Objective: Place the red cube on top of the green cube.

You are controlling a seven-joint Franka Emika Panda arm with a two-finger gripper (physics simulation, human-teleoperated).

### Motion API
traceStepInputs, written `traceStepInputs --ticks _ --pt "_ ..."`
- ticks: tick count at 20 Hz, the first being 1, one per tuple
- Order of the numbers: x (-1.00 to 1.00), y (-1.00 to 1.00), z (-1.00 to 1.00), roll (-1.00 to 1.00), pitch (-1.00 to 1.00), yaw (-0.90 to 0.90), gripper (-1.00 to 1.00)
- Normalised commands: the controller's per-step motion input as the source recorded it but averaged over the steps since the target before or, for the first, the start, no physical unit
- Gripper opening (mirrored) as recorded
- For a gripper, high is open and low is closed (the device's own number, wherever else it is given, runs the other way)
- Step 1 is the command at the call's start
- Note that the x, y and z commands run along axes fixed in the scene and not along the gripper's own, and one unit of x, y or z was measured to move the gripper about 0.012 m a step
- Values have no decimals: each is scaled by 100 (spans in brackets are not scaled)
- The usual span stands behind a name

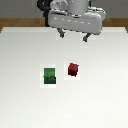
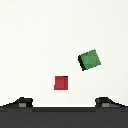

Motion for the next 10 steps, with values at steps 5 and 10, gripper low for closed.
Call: traceStepInputs --ticks 5,10 --pt "0 0 -100 0 0 0 100" --pt "0 7 -60 0 0 0 100"
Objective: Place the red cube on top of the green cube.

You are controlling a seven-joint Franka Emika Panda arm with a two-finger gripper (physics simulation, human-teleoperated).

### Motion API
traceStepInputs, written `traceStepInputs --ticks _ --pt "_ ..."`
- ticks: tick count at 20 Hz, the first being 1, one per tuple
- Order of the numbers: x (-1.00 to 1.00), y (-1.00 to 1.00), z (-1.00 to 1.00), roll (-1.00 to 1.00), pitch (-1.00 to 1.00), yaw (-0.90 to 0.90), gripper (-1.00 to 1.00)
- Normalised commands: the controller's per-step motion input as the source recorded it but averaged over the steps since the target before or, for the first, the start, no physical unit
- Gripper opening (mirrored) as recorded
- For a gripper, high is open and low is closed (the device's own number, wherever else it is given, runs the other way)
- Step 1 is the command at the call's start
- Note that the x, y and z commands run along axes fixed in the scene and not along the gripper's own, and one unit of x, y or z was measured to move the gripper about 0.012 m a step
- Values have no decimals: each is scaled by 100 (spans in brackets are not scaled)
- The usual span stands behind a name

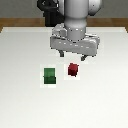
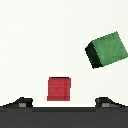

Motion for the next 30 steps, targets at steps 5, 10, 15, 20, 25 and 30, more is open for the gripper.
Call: traceStepInputs --ticks 5,10,15,20,25,30 --pt "20 0 -20 0 0 0 100" --pt "0 0 -60 0 0 0 100" --pt "0 0 -20 0 0 0 -100" --pt "0 0 0 0 0 0 -100" --pt "0 0 60 0 0 0 -100" --pt "0 0 100 0 0 0 -100"
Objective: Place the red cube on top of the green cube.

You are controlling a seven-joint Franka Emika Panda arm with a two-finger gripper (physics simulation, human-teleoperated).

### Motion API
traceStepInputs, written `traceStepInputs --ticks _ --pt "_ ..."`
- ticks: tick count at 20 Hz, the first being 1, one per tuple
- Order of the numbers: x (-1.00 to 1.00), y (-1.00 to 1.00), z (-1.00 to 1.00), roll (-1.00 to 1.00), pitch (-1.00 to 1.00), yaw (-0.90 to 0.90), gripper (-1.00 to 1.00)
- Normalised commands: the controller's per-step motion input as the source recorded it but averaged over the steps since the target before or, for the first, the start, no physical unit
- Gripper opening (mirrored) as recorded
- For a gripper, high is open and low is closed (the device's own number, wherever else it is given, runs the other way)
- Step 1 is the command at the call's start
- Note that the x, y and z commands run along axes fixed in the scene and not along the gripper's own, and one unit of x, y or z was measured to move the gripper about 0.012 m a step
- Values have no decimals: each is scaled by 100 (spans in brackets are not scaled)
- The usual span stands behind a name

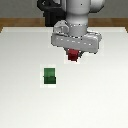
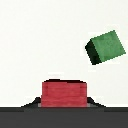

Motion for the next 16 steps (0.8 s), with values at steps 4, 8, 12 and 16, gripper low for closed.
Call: traceStepInputs --ticks 4,8,12,16 --pt "0 -25 100 0 0 0 -100" --pt "0 -25 0 0 0 0 -100" --pt "0 -100 0 0 0 0 -100" --pt "25 -50 0 0 0 0 -100"
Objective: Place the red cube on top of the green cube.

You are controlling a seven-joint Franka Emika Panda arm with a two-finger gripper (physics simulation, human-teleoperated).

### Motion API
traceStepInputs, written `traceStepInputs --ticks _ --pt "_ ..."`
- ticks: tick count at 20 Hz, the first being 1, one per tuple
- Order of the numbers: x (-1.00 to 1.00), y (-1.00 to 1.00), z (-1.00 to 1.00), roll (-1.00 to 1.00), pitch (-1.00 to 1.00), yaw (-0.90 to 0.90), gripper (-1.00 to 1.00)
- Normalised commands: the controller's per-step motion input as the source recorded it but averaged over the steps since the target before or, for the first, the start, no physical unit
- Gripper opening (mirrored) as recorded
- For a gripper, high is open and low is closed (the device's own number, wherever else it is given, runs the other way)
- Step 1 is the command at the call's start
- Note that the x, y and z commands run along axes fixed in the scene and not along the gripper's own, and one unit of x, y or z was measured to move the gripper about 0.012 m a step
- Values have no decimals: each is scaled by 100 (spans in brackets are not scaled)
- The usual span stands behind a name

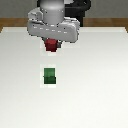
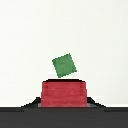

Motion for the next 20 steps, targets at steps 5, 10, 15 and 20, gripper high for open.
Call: traceStepInputs --ticks 5,10,15,20 --pt "100 0 0 0 0 0 -100" --pt "20 20 0 0 0 0 -100" --pt "-20 0 0 0 0 0 -100" --pt "-20 -20 0 0 0 0 -100"
